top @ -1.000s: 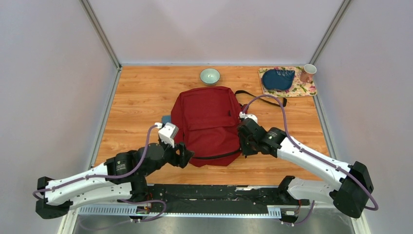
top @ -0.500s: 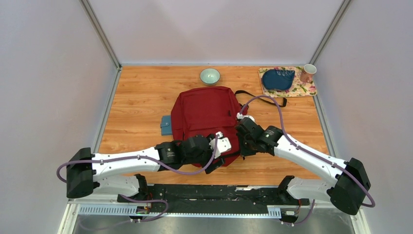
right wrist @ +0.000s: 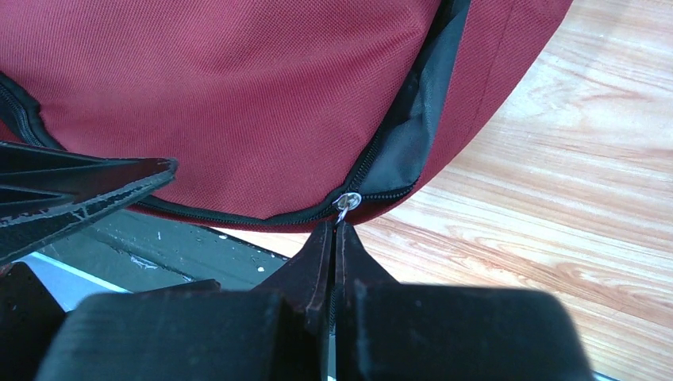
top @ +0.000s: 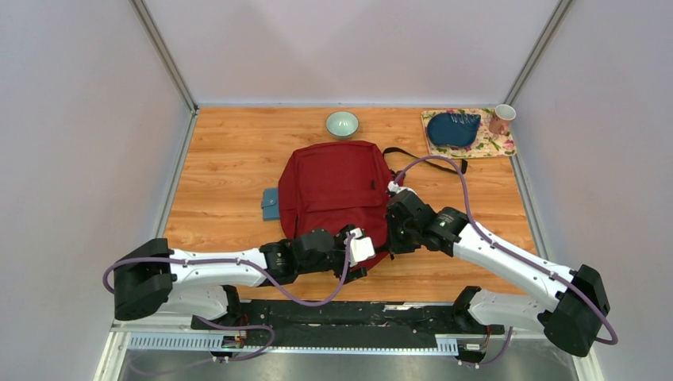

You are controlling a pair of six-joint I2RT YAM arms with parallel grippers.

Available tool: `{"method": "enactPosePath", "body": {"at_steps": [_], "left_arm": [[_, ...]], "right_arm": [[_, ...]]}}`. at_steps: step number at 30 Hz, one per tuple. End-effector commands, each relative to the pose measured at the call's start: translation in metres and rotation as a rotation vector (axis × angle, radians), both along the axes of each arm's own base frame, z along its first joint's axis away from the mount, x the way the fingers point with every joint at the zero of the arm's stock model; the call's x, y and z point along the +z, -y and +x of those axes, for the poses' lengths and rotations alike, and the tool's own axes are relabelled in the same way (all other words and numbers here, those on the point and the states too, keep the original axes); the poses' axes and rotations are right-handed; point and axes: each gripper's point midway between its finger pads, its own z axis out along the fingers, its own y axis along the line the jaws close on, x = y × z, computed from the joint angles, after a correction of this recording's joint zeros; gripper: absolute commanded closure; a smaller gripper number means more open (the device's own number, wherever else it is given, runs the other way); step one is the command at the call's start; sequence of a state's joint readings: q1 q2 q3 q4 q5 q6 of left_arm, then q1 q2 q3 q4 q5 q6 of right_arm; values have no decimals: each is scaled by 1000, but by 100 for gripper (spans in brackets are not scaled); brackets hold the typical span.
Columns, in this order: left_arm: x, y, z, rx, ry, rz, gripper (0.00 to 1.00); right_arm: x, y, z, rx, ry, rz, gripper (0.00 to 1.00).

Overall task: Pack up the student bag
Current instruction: Zip the student bag at the center of the board.

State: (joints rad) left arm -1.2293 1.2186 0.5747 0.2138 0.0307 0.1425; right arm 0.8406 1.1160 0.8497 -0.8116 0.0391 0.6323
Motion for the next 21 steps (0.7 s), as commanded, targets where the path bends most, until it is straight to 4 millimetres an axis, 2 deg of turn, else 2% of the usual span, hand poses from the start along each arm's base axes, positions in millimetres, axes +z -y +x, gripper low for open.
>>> {"method": "enactPosePath", "body": {"at_steps": [1,3,6,9,12,15,16,17,19,20,21], "left_arm": [[16,19,9,-27,75,-91,21],[11,21,12,-16,73,-84,22],[4,18,18,27,64,-68,31],[-5,8,21,67,45,-53,57],[-19,-2,14,65,10,-21,72],[-36,-16,8,71,-29,33,96],[-43,-21,4,74,-50,57,100],[-51,-28,1,78,-64,78,100],[-55,-37,-2,89,-85,80,100],[-66,-47,-6,92,-96,102,100],[-64,-50,-8,93,-97,88,100]], "right_arm": [[15,-13,7,4,30,69,100],[16,-12,6,9,30,65,100],[18,-12,6,12,34,63,100],[17,-8,10,2,41,45,100],[11,-1,17,-23,35,6,100],[5,14,27,-81,34,-61,100],[4,18,30,-93,34,-70,100],[5,22,33,-107,36,-84,100],[4,34,44,-161,44,-114,100],[5,37,47,-172,46,-118,100],[7,42,54,-192,56,-121,100]]}}
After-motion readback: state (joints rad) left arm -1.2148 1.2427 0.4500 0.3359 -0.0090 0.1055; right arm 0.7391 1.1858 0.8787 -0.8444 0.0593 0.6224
